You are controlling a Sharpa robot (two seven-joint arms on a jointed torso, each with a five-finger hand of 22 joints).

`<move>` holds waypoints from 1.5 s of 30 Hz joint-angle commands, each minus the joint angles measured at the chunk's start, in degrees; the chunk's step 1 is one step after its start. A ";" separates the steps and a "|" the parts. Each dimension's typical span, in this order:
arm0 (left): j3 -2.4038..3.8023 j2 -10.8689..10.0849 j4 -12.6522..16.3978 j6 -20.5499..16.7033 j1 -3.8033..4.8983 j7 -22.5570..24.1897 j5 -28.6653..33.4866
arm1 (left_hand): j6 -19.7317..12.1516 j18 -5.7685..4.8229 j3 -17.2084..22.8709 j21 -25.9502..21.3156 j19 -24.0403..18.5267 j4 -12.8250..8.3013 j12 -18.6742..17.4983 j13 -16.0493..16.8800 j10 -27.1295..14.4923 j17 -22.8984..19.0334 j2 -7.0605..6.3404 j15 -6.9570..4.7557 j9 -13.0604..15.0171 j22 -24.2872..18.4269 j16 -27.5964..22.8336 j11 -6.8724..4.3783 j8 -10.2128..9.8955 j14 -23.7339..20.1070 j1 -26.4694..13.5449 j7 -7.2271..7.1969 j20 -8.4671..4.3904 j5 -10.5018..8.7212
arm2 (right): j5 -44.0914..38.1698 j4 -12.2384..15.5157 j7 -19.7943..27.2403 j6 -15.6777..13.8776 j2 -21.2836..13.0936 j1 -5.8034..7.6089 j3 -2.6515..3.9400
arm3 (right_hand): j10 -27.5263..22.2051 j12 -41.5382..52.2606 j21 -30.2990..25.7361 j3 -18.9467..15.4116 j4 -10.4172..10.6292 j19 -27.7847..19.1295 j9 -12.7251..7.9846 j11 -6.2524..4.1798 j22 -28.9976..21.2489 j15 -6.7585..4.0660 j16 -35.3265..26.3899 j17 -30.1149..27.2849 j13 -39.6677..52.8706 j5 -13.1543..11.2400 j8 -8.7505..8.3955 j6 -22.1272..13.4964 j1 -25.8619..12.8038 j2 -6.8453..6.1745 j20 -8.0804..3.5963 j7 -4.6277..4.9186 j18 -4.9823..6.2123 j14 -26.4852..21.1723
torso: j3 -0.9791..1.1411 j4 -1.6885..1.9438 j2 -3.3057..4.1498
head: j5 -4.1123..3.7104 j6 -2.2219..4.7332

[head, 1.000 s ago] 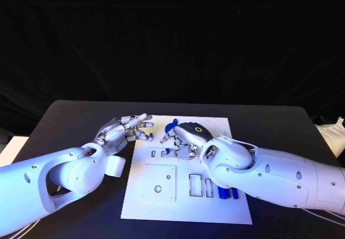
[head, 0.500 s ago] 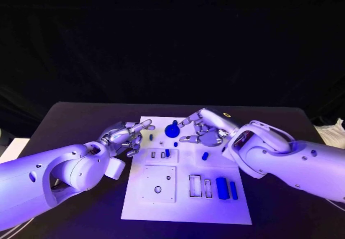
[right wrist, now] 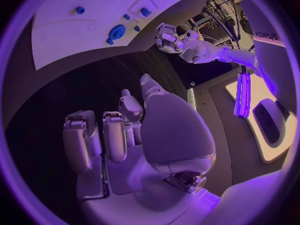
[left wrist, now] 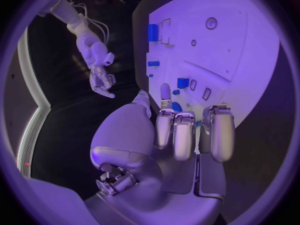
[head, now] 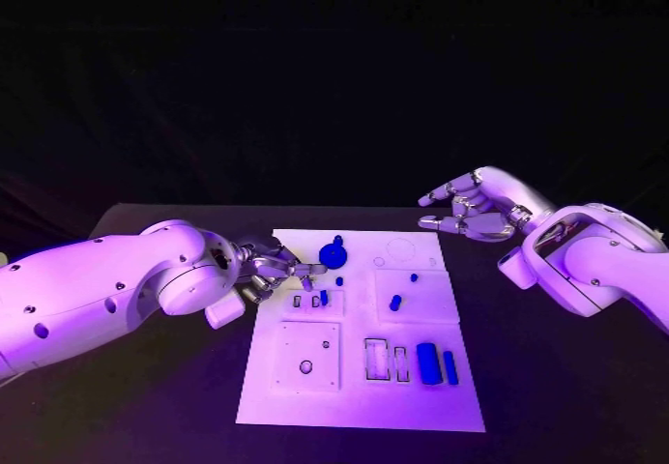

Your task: Assemble the parts on the task board

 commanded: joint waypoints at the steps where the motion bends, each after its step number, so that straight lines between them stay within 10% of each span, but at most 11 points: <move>1: -0.19 2.37 -1.91 6.98 1.17 -12.72 -12.50 | -2.56 -0.78 -2.06 0.51 2.70 0.89 0.80 7.13 0.99 15.06 0.29 -0.48 5.84 5.52 0.17 -0.68 4.85 6.02 0.63 -0.71 -0.80 -0.13 | 4.77 -1.00 1.61 -1.29 -0.19 0.21 0.01 | -0.57 -0.38 0.13 -0.37 -0.15 6.00 -0.07 0.04 15.06 0.43 -0.25 9.22 -0.13 0.37 0.18 -0.19 0.74 0.06 0.37 -0.05 -0.39 4.62 | 0.31 -0.25 -0.42 | 0.24 -0.18; 21: -1.46 12.91 -8.58 9.78 2.91 -20.98 -21.34 | -3.88 -1.23 -7.06 1.61 3.51 0.98 1.73 8.44 1.83 15.06 1.30 -1.25 10.61 7.85 0.17 -1.58 8.00 6.02 -3.97 -1.32 -1.52 -1.35 | 4.00 -2.45 -0.41 0.01 0.06 0.48 0.02 | -0.78 -0.89 0.13 -0.99 -0.18 6.00 -0.16 0.08 15.06 0.45 -0.52 8.88 -0.53 1.55 0.03 -0.47 0.86 0.09 0.37 0.02 -0.39 4.53 | 0.31 -0.31 -0.37 | 0.66 -0.55; 45: -2.31 16.05 -11.93 16.61 2.84 -22.29 -22.44 | -5.36 -1.20 -8.45 1.47 3.46 0.75 1.12 7.84 1.32 15.06 1.71 -1.09 11.92 7.66 0.17 -1.35 7.80 6.02 -4.28 -1.03 -1.46 -1.26 | 4.27 -2.87 -0.59 -0.10 0.20 0.55 0.02 | -0.92 -1.18 0.13 -1.28 -0.21 6.00 -0.27 0.15 15.06 0.49 -0.73 8.61 -0.75 1.77 -0.14 -0.85 0.96 0.09 0.40 0.10 -0.39 4.46 | 0.28 -0.31 -0.36 | 1.04 -1.65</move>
